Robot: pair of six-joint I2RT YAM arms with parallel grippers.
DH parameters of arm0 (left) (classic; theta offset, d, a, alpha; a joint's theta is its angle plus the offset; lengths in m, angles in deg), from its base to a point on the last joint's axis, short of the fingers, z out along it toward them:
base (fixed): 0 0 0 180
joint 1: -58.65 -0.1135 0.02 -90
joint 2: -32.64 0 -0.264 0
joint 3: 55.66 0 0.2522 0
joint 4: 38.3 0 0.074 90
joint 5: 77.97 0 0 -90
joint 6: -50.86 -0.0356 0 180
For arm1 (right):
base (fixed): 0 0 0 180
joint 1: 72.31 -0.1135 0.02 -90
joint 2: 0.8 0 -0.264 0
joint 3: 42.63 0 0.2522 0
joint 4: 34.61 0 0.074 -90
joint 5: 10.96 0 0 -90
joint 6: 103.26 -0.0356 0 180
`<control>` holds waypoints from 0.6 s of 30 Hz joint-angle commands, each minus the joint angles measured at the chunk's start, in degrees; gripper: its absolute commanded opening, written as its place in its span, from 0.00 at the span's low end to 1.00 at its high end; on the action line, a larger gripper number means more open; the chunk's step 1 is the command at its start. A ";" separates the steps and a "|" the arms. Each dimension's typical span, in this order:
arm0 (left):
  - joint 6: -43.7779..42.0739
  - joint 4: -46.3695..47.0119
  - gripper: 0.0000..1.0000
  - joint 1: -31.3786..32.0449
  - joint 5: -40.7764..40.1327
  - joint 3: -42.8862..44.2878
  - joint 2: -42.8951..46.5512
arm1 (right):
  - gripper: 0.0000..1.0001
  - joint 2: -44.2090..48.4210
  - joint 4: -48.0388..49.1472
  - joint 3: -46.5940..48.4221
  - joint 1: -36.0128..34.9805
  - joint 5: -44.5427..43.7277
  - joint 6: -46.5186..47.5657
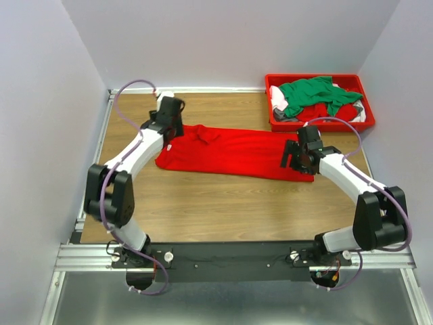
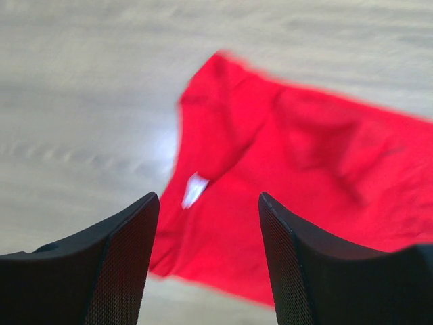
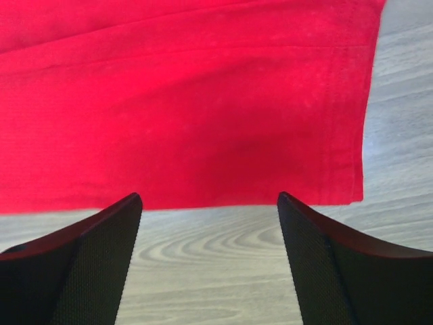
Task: Fold and stack the t-shirts
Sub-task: Fold the tshirt
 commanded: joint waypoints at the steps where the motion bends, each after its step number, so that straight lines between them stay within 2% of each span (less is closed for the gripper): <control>1: 3.46 2.57 0.67 -3.55 6.20 -9.94 4.74 | 0.86 -2.43 2.85 0.85 2.81 3.12 -2.53; 6: 2.50 4.77 0.64 -8.12 10.60 -15.48 4.13 | 0.71 -5.16 7.24 -0.20 7.64 10.05 -4.20; 15: 1.87 4.15 0.60 -9.27 13.59 -17.07 1.14 | 0.71 -9.02 11.98 -1.52 12.48 14.99 -5.17; 18: 3.10 4.07 0.54 -10.66 15.34 -19.17 -1.14 | 0.70 -10.78 13.22 -2.84 13.36 16.48 -6.22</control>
